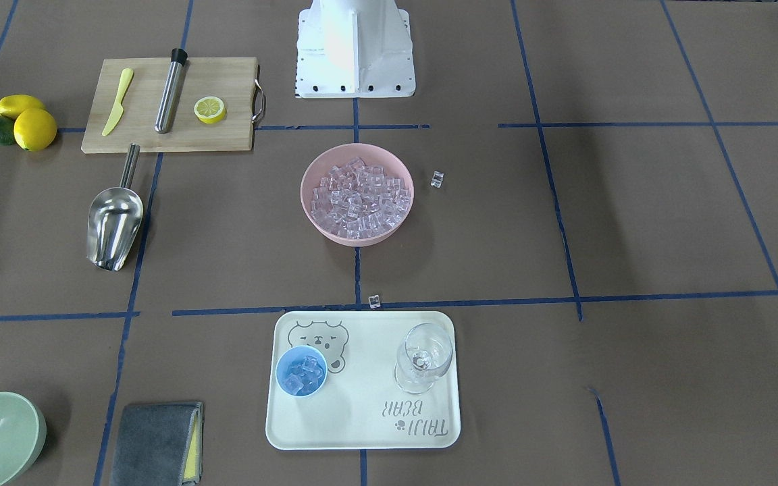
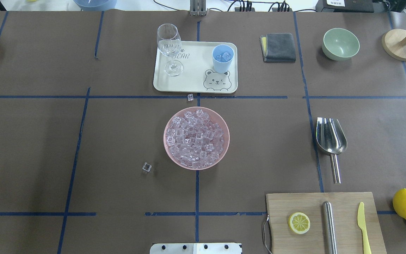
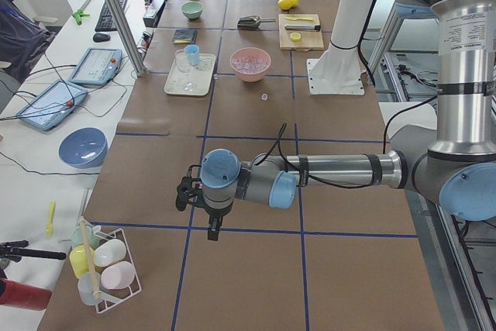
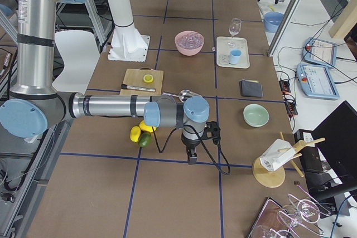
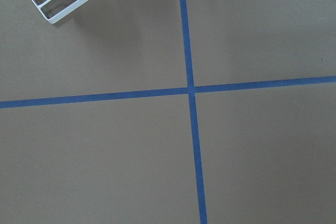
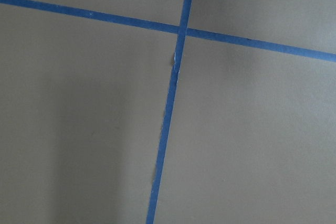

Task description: Put ice in cup with scoop

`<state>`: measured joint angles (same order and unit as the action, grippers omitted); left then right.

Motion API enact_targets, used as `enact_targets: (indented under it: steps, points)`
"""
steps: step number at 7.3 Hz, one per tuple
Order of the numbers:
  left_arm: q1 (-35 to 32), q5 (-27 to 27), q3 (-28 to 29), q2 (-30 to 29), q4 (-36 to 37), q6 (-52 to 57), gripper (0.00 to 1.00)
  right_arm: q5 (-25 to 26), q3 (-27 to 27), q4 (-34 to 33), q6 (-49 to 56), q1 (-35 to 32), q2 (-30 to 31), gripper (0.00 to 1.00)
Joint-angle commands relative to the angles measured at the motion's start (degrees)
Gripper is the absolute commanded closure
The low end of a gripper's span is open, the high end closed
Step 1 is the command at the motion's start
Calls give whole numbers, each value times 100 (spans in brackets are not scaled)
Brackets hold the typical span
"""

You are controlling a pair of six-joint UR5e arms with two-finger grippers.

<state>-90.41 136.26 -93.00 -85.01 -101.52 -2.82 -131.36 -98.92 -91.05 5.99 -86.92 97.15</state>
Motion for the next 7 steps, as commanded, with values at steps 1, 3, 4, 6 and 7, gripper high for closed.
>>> enact_targets:
  steps: [1,3,4,6,7]
  points:
    - [14,-38,-60,-304,833,54,0,-3,4,0,-1,0,5,0]
    - [-21,-38,-209,-306,862,334,0,-3,5,0,-1,0,6,0]
    - [-116,-38,-323,-262,853,344,0,-3,4,0,-1,0,6,0]
    - [-135,-38,-367,-262,844,335,0,-203,13,0,60,-17,-3,0]
    - [-118,-47,-359,-296,827,335,0,-231,22,-9,8,-139,-47,0]
